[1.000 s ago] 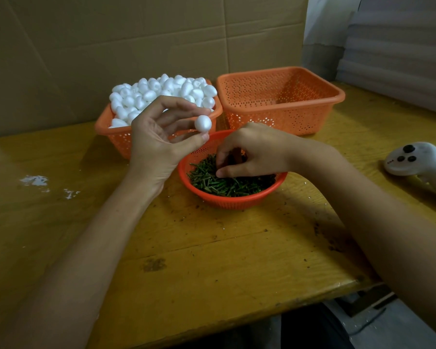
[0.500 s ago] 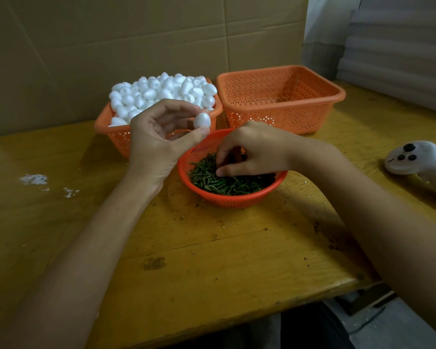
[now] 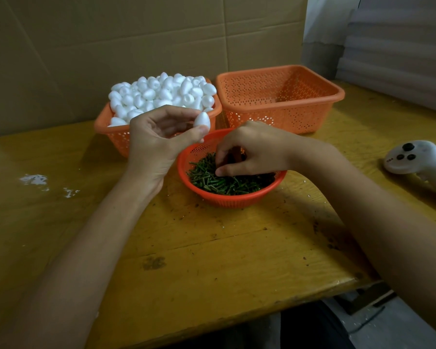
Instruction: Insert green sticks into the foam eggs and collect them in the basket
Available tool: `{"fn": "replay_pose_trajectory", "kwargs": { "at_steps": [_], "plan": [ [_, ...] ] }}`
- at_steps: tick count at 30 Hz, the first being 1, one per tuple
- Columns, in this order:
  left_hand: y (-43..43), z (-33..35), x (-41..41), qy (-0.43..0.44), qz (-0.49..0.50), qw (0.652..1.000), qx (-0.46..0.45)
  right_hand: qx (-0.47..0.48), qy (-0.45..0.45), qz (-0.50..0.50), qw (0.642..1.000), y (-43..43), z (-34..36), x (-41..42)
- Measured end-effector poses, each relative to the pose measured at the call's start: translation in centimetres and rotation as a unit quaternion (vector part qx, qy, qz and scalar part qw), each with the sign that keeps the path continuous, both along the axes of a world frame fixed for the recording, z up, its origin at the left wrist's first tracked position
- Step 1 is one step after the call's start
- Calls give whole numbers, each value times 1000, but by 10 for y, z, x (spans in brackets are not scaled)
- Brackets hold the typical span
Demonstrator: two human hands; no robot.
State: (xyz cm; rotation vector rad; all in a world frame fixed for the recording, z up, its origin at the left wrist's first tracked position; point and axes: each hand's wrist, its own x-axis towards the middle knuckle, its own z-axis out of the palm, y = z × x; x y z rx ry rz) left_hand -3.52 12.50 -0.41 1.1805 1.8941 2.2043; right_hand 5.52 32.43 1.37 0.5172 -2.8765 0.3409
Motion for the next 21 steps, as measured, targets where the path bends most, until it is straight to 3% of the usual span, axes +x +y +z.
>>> {"fn": "replay_pose_trajectory", "kwargs": {
  "at_steps": [11, 21],
  "plan": [
    [-2, 6, 1, -87, -81, 992, 52, 5, 6, 1, 1000, 0, -1, -1],
    [-3, 5, -1, -82, -96, 990, 56, 4, 7, 4, 1000, 1, -1, -1]
  ]
}}
